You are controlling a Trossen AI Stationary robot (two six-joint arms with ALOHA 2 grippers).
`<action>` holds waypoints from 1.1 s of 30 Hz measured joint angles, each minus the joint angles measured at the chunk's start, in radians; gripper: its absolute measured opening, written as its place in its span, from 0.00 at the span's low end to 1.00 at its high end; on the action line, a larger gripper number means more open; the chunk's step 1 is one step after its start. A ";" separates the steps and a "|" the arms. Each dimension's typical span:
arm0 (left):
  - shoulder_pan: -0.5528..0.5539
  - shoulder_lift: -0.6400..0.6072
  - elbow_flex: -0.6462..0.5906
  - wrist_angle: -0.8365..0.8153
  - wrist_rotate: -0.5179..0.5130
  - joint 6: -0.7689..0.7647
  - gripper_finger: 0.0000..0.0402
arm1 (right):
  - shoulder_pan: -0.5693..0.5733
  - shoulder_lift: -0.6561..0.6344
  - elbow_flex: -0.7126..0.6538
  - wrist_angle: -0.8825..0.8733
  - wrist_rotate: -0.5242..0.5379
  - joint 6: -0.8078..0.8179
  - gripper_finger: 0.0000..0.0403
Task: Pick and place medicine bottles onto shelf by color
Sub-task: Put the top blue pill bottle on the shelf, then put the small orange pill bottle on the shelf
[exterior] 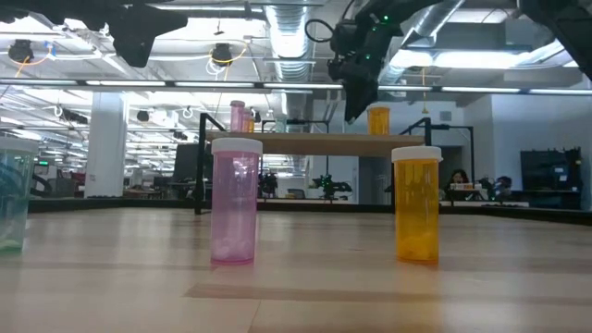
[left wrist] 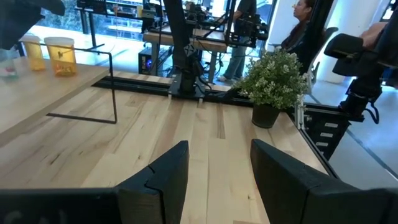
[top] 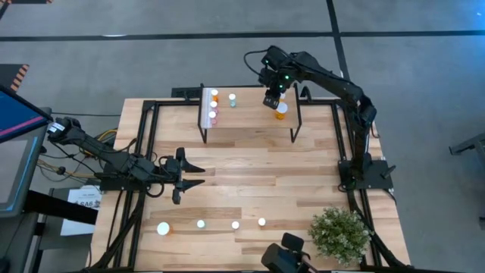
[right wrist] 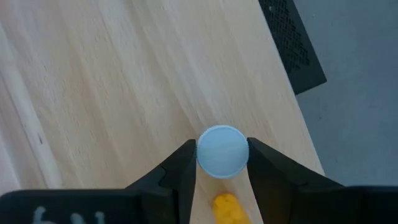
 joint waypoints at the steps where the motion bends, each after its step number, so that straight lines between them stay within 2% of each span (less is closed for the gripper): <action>1: 0.000 0.000 0.000 0.000 0.000 0.000 0.40 | 0.002 0.000 0.000 0.005 0.000 0.000 0.41; 8: 0.000 0.000 0.000 -0.001 0.000 0.000 0.40 | 0.004 0.000 0.000 0.007 0.007 0.008 0.57; 12: 0.000 0.000 0.000 -0.006 -0.001 0.000 0.40 | 0.004 -0.006 0.000 -0.003 0.010 0.013 0.63; 17: 0.000 0.000 0.000 -0.009 -0.001 -0.005 0.40 | 0.004 -0.024 0.022 -0.028 0.013 0.017 0.63; 26: 0.000 0.000 0.000 -0.015 -0.001 -0.014 0.40 | 0.022 -0.047 0.181 -0.143 0.013 0.029 0.63; 33: 0.000 0.000 0.000 -0.018 0.008 -0.024 0.40 | 0.096 -0.168 0.188 -0.092 0.011 0.019 0.63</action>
